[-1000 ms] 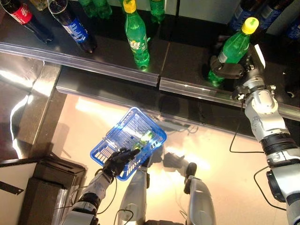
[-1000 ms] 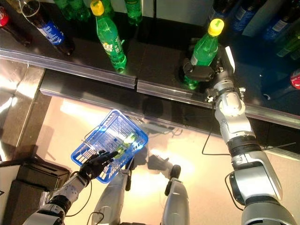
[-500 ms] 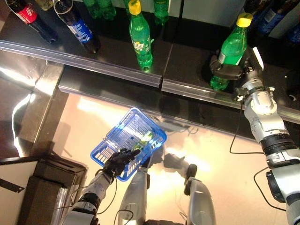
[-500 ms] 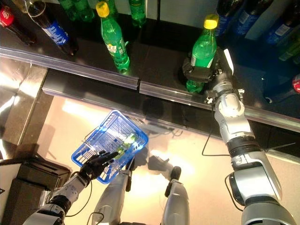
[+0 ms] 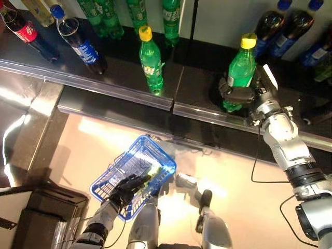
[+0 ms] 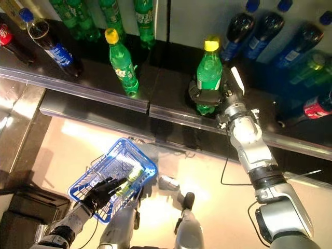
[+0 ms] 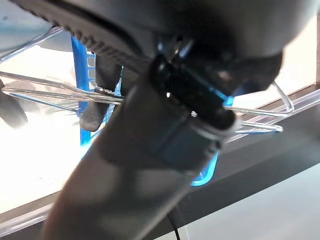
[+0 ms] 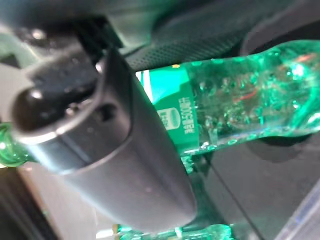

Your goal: Pick up the drink and place into the basket.

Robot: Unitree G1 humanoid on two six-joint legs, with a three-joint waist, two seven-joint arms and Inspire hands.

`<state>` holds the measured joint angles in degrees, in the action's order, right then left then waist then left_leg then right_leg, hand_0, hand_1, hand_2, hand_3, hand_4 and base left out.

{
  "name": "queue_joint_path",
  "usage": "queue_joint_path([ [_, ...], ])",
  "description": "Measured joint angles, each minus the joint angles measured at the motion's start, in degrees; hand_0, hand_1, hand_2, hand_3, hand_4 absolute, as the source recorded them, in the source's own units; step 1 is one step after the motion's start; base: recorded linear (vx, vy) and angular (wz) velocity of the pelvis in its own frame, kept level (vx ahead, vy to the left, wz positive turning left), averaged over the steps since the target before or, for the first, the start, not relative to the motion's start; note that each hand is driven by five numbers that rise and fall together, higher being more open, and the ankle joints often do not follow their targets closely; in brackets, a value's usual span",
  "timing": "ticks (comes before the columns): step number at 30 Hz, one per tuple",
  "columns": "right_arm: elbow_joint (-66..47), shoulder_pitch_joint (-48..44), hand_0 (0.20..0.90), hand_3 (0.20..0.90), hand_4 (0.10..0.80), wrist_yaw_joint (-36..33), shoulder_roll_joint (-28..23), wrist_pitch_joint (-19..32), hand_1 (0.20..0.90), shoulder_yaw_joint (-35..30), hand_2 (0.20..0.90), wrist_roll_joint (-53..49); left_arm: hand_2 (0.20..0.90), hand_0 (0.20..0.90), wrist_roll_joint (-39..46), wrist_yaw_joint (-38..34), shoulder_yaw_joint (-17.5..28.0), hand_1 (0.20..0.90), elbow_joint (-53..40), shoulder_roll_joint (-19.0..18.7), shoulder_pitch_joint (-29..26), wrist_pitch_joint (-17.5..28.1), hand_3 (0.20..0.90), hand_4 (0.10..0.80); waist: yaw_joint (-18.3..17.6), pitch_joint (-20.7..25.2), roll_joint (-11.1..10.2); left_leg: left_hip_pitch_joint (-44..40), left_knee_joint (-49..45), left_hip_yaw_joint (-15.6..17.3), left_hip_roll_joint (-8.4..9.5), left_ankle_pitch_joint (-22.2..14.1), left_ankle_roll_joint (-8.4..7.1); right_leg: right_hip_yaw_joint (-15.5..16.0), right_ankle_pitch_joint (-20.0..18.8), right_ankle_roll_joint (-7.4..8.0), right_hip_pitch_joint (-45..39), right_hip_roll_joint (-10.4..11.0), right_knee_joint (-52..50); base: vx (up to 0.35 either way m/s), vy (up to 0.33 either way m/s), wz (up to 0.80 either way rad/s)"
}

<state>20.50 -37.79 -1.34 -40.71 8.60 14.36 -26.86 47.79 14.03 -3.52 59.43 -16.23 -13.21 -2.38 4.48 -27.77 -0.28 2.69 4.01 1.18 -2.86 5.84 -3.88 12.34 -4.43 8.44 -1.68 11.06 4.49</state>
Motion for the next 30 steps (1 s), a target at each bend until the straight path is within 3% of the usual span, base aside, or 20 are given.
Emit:
queue_joint_path([
  [11, -8.4, 3.1, 0.300, 0.200, 0.100, 1.3, 0.2, -0.7, 0.300, -4.3, 0.300, 2.2, 0.300, 0.300, -2.0, -1.1, 2.5, 0.300, -2.7, 0.0, 2.7, -0.8, 0.200, 0.100, 0.1, 1.2, -2.0, -3.3, 0.8, 0.1, -0.54, 0.2, -0.20, 1.5, 0.0, -0.01, -3.9, -0.6, 0.4, 0.065, -0.007, 0.05],
  [22, -14.5, 9.1, 0.300, 0.200, 0.100, 4.2, 2.7, -1.6, 0.300, -4.4, 0.300, 2.7, 0.300, 0.300, 0.9, -1.2, 2.8, 0.300, -7.5, 0.2, 6.4, -1.3, 0.200, 0.100, 0.6, 3.9, -2.1, -3.5, 0.8, -0.4, -0.64, 0.8, -0.37, 1.7, 0.1, -0.12, -5.0, -0.6, 0.4, 0.014, 0.003, 0.06],
  [30, -14.5, 10.4, 0.300, 0.200, 0.100, 5.1, 4.7, -2.0, 0.300, -4.4, 0.300, 2.7, 0.300, 0.300, 5.2, -1.1, 2.7, 0.300, -13.3, 1.3, 7.6, -1.4, 0.200, 0.100, 3.2, 4.1, -1.9, -2.6, 0.8, -3.4, -0.44, 1.7, -0.38, 4.8, 0.3, -0.24, -5.9, -0.7, 0.4, -0.019, -0.016, 0.19],
])
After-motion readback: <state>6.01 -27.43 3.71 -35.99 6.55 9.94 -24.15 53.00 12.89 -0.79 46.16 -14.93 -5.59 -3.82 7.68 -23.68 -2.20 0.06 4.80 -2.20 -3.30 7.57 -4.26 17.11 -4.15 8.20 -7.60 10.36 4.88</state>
